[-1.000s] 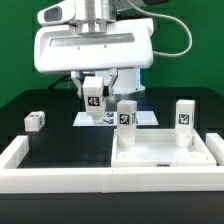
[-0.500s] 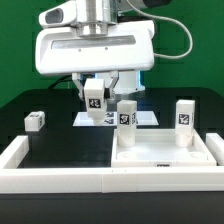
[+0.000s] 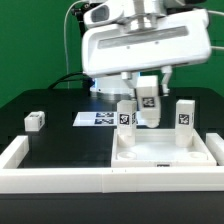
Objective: Assemble square table
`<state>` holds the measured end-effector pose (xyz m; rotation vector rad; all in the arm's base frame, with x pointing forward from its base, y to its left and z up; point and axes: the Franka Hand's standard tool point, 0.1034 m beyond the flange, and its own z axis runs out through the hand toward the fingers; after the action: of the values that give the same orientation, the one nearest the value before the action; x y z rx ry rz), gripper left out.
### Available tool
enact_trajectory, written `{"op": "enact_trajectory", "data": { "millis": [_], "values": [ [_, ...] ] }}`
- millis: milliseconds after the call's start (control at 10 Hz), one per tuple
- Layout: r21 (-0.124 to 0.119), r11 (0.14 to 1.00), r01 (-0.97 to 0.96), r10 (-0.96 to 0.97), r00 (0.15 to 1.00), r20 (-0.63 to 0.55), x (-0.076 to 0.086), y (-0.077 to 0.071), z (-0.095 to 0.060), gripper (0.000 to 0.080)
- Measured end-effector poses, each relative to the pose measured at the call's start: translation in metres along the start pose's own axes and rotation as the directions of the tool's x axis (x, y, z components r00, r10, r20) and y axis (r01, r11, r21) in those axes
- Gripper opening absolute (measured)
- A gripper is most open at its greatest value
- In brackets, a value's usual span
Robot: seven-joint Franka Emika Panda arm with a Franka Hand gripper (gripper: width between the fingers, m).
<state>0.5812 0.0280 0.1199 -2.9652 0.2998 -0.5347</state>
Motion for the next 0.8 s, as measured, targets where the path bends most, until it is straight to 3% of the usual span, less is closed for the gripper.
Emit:
{"op": "enact_trajectory", "data": {
  "millis": [100, 400, 600, 700, 800],
  "values": [
    [0.009, 1.0, -0.013, 0.013, 1.0, -0.001, 0.0, -0.014, 0.001, 0.0287],
    [-0.001, 1.0, -0.001, 0.001, 1.0, -0.023, 0.0, -0.009, 0.002, 0.0287],
    [-0.032, 0.999, 0.007, -0.011, 0.99, -0.143, 0.006, -0.003, 0.001, 0.0287],
    [-0.054, 0.998, 0.02, -0.031, 0.977, -0.211, -0.005, -0.003, 0.006, 0.0287],
    [-0.047, 0.999, 0.025, -0.034, 0.98, -0.199, -0.011, -0.01, 0.012, 0.0287]
  ]
}}
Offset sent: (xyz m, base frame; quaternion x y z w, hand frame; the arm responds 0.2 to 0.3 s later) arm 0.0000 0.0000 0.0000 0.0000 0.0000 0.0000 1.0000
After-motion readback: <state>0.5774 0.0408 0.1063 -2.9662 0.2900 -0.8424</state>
